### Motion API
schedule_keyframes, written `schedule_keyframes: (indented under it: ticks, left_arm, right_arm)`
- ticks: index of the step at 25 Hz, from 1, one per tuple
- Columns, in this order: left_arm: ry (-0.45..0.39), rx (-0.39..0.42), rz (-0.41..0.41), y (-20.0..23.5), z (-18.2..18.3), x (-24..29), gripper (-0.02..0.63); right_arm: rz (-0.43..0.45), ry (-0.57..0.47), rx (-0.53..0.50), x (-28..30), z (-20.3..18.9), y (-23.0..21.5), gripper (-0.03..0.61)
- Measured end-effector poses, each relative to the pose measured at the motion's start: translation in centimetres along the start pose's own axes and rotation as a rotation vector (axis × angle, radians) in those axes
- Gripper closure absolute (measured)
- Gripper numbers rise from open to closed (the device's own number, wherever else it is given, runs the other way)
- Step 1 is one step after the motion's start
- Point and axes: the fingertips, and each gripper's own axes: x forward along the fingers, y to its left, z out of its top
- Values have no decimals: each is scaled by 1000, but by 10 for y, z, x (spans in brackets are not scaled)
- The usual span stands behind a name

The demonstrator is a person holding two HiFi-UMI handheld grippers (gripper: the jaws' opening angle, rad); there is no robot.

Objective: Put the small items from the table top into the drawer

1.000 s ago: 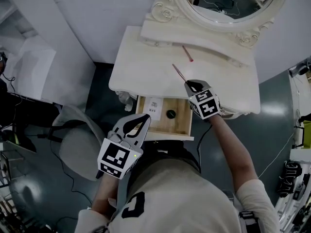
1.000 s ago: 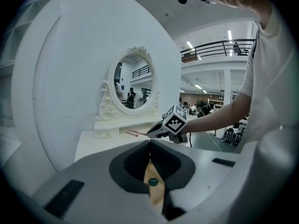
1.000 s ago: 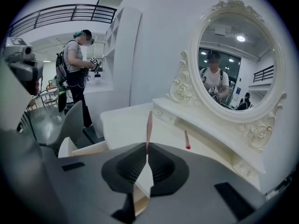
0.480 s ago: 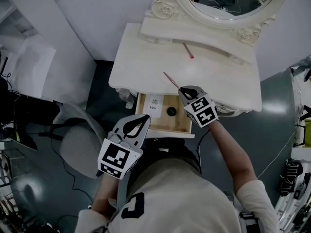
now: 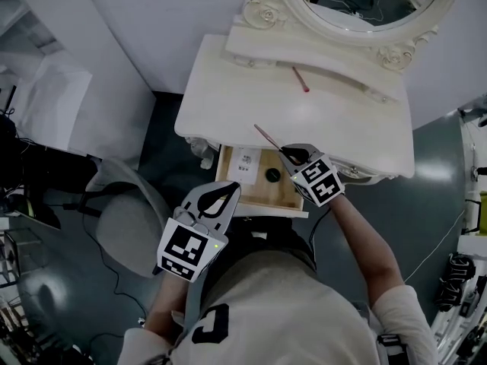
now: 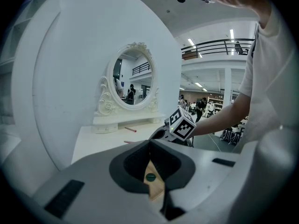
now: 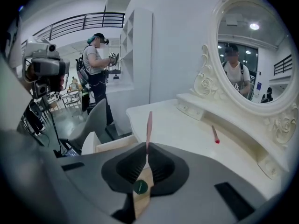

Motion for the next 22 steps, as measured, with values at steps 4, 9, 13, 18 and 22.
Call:
schedule_keyframes:
  ticks: [4,9,13,18,22]
  left_arm:
    - [6,-2,6,3,-1,-1,555]
    - [12,-8,10,4,-4,0,556]
    - [16,-17,14,8,-6,-1,555]
    - [22,-35,24,12,-10,-2,555]
    - [33,-47,32,16,-16,-3,555]
  right_arm:
    - [35,17,-20,7,-5,11,543]
    - [67,37,-30,12,-9,20,543]
    - [93,55,-45,19,-13,29,543]
    - [131,89,-61,29,-24,40,543]
    - [159,120,-70,39,-34,49,543]
